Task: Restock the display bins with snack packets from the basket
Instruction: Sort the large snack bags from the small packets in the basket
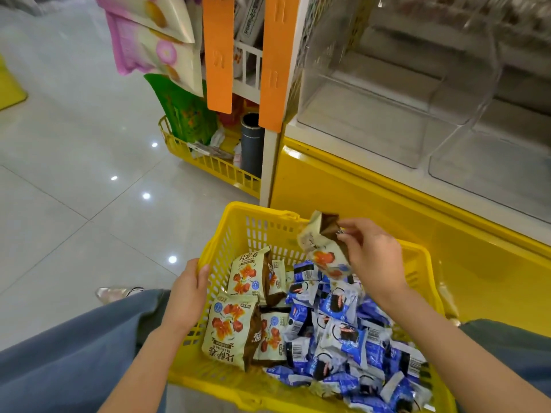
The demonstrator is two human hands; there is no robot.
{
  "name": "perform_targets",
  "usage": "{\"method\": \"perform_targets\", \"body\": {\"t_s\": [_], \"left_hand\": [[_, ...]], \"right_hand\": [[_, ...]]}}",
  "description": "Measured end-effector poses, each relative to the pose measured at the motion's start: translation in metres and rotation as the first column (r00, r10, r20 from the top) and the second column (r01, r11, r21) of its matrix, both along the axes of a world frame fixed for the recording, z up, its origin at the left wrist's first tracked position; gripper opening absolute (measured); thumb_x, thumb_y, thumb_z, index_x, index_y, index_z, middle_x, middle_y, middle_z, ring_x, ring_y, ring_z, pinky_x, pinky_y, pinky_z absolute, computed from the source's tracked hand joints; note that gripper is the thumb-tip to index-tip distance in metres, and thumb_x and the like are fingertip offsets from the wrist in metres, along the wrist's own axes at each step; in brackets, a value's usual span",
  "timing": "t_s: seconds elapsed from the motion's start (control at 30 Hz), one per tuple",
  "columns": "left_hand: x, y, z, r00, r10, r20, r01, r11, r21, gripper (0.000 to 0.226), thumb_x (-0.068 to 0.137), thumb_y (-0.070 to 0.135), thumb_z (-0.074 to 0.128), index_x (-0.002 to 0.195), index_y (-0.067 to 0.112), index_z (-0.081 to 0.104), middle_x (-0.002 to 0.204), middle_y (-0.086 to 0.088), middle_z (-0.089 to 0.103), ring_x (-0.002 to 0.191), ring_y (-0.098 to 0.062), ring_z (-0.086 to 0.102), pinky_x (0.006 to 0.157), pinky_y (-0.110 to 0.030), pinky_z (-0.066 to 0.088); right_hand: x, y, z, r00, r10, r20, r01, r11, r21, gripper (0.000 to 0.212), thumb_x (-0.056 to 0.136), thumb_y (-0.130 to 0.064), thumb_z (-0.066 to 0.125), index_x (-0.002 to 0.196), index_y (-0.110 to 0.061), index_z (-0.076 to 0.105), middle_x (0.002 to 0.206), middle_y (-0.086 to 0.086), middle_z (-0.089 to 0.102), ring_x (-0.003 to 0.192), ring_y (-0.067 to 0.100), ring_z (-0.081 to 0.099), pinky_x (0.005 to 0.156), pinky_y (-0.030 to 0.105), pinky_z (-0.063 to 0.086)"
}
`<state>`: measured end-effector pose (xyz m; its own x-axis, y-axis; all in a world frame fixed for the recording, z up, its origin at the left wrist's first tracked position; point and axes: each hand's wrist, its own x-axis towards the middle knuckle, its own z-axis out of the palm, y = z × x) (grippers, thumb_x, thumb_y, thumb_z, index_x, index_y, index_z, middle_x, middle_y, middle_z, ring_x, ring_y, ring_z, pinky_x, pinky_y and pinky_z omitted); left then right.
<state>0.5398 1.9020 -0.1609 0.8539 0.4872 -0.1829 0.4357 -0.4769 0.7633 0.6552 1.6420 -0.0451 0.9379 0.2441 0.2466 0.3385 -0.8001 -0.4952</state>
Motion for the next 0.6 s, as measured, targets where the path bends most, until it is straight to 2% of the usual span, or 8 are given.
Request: {"method": "perform_targets", "body": {"t_s": [0.07,0.13,0.27,0.37,0.43,0.5,0.53,0.6], "left_hand": [[-0.001,-0.002,0.001,1.0,0.017,0.005,-0.017,1.0,-0.019,0.023,0.099,0.036,0.032,0.097,0.019,0.047,0.076,0.002,0.06,0.068,-0.013,0.059,0.056,-0.03,0.046],[-0.001,-0.002,0.002,0.999,0.032,0.017,-0.031,0.998,-0.054,0.022,0.098,0.038,0.033,0.096,0.02,0.048,0.08,0.002,0.061,0.072,-0.014,0.06,0.062,-0.035,0.05],[-0.005,-0.001,0.005,0.998,0.059,0.029,-0.054,0.987,-0.153,0.023,0.098,0.039,0.036,0.098,0.022,0.051,0.086,0.001,0.064,0.08,-0.015,0.063,0.072,-0.039,0.053],[-0.006,-0.001,0.007,0.998,0.055,0.028,-0.05,0.986,-0.159,0.025,0.097,0.041,0.036,0.1,0.022,0.051,0.087,0.003,0.064,0.08,-0.011,0.062,0.07,-0.034,0.052],[-0.005,-0.001,0.007,0.999,0.049,0.021,-0.045,0.989,-0.141,0.027,0.098,0.04,0.034,0.104,0.021,0.051,0.087,0.004,0.063,0.079,-0.01,0.061,0.065,-0.029,0.048],[-0.004,0.0,0.007,0.999,0.042,0.02,-0.039,0.991,-0.126,0.027,0.098,0.04,0.034,0.105,0.02,0.051,0.085,0.004,0.061,0.077,-0.01,0.059,0.063,-0.027,0.044],[-0.003,0.001,0.008,0.999,0.037,0.019,-0.034,0.991,-0.126,0.027,0.098,0.04,0.033,0.105,0.02,0.05,0.086,0.005,0.061,0.077,-0.009,0.059,0.064,-0.027,0.045],[-0.002,0.001,0.009,0.999,0.027,0.018,-0.024,0.99,-0.141,0.027,0.098,0.041,0.032,0.107,0.021,0.049,0.089,0.006,0.061,0.081,-0.008,0.06,0.069,-0.029,0.049]], "right_hand": [[0.002,0.026,-0.011,0.989,-0.069,-0.13,0.097,0.971,0.218,0.02,0.085,-0.012,0.066,0.105,-0.013,0.067,0.077,-0.016,0.061,0.07,-0.005,0.056,0.057,0.003,0.041],[0.003,0.051,-0.031,0.938,-0.115,-0.328,0.234,0.906,0.353,0.022,0.086,-0.01,0.065,0.108,-0.009,0.067,0.077,-0.011,0.063,0.072,-0.001,0.057,0.067,0.005,0.044],[-0.01,0.082,-0.087,0.647,-0.143,-0.749,0.555,0.762,0.334,0.032,0.089,-0.008,0.06,0.119,0.002,0.06,0.116,0.019,0.064,0.109,0.029,0.059,0.098,0.042,0.047],[-0.023,0.094,-0.109,0.502,-0.087,-0.86,0.506,0.837,0.211,0.049,0.094,-0.026,0.055,0.133,0.001,0.045,0.127,0.016,0.057,0.116,0.031,0.055,0.098,0.044,0.046],[-0.029,0.101,-0.114,0.449,0.016,-0.894,0.436,0.869,0.235,0.056,0.093,-0.034,0.055,0.137,-0.006,0.036,0.118,0.008,0.057,0.11,0.027,0.058,0.085,0.035,0.055],[-0.031,0.11,-0.117,0.474,0.086,-0.876,0.354,0.893,0.279,0.049,0.092,-0.024,0.058,0.133,-0.006,0.039,0.109,0.004,0.059,0.097,0.024,0.062,0.066,0.026,0.057],[-0.03,0.114,-0.119,0.5,0.085,-0.862,0.33,0.901,0.28,0.044,0.092,-0.017,0.058,0.131,-0.005,0.042,0.112,0.007,0.06,0.096,0.026,0.063,0.065,0.027,0.058],[-0.027,0.12,-0.123,0.536,0.061,-0.842,0.329,0.903,0.275,0.04,0.092,-0.01,0.057,0.128,-0.001,0.045,0.117,0.014,0.058,0.104,0.034,0.061,0.079,0.041,0.057]]}}
